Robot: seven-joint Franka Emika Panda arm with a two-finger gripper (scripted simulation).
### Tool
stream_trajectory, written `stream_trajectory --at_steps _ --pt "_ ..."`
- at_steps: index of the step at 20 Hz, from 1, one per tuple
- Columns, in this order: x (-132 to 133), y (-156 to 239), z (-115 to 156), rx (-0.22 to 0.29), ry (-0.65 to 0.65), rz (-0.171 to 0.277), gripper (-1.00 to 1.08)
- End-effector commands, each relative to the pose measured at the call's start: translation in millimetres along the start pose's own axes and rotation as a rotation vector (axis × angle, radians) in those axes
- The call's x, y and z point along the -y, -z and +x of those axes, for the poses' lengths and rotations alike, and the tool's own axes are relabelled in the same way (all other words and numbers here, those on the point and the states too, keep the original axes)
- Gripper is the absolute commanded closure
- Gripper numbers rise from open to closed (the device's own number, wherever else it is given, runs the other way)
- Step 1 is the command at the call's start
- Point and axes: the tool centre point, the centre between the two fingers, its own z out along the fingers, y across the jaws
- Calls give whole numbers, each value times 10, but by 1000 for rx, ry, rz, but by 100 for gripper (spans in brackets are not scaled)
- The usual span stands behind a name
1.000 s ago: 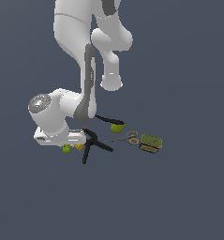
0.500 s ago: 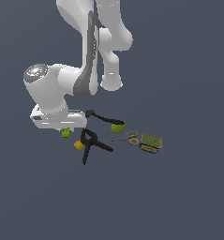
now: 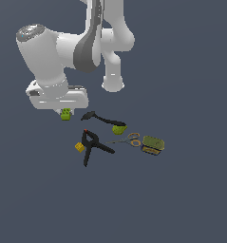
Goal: Pick up a designated object from a clutter of objects.
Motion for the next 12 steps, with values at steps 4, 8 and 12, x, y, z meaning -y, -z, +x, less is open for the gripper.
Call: stream_trajectory --at_steps 4,8,12 --pt "72 485 -240 0 0 -1 108" --pt "125 863 -419 0 0 -2 108" --pt "175 1212 -580 1 0 -2 108"
